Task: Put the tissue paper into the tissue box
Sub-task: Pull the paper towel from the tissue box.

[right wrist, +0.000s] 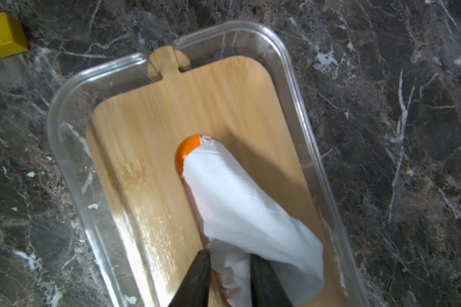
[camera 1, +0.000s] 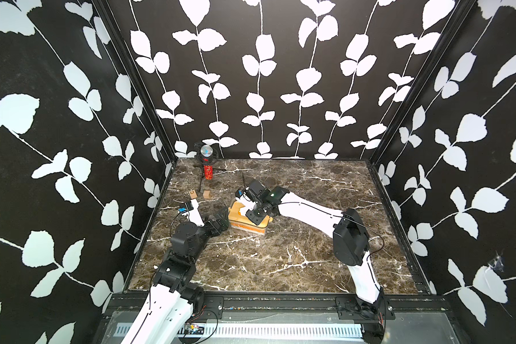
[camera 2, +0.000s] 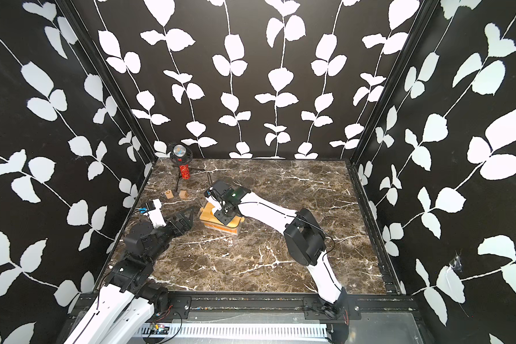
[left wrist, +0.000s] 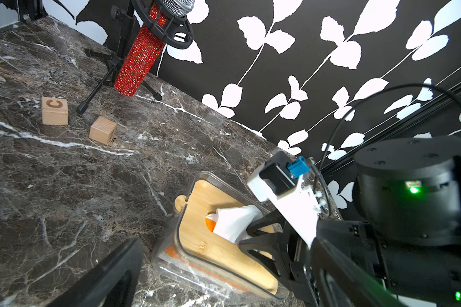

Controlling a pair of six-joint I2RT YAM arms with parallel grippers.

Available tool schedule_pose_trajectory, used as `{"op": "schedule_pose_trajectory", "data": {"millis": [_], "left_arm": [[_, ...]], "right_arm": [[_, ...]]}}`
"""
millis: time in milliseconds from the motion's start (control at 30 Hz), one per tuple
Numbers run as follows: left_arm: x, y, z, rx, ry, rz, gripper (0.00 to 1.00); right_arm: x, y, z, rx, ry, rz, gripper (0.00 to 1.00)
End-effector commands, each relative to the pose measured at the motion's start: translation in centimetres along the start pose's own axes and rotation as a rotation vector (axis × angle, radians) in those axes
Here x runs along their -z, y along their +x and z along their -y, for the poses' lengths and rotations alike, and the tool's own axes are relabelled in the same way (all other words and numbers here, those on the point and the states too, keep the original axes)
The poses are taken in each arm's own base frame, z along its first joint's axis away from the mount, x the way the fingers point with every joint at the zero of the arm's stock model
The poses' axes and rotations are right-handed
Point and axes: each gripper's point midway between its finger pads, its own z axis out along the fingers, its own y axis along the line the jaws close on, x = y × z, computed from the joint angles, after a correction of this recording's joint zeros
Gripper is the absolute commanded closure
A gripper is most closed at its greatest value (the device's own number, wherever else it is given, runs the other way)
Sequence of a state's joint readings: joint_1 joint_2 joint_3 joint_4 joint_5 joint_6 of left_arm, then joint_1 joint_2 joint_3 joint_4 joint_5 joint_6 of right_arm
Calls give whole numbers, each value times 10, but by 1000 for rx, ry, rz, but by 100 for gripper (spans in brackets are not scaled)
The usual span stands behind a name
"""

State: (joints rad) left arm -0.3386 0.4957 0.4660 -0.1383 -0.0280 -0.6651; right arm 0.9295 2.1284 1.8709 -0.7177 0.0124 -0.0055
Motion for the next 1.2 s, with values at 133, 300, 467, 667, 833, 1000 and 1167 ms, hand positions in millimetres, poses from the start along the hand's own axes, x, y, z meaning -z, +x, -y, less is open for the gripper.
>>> {"op": "schedule_pose_trajectory", "data": {"millis": [133,300,467,667,833,1000,1167], "left_arm": [[-1,3,-7,-6,-22,-1,1],[-2,4,-7,-4,-21,-2,1],[-2,4,-7,-3,-21,-2,1],[-3,5,-7,-3,-20,-4,1],[-3,5,-8,-3,-22,-4,1],[-3,6,-8,-4,-21,-5,1],[-3,7,-9,-3,-23,-3,1]], "right_arm": [[-16,9,7,-5,52,-63,84],[-16,11,9,-20,64,-70,100],[14,-9,13,-62,63,32,100],[51,-31,14,-145,-13,153,100],[68,-41,13,-210,-95,213,100],[65,-36,9,-198,-131,191,74],[50,-24,1,-199,-137,142,58]]}}
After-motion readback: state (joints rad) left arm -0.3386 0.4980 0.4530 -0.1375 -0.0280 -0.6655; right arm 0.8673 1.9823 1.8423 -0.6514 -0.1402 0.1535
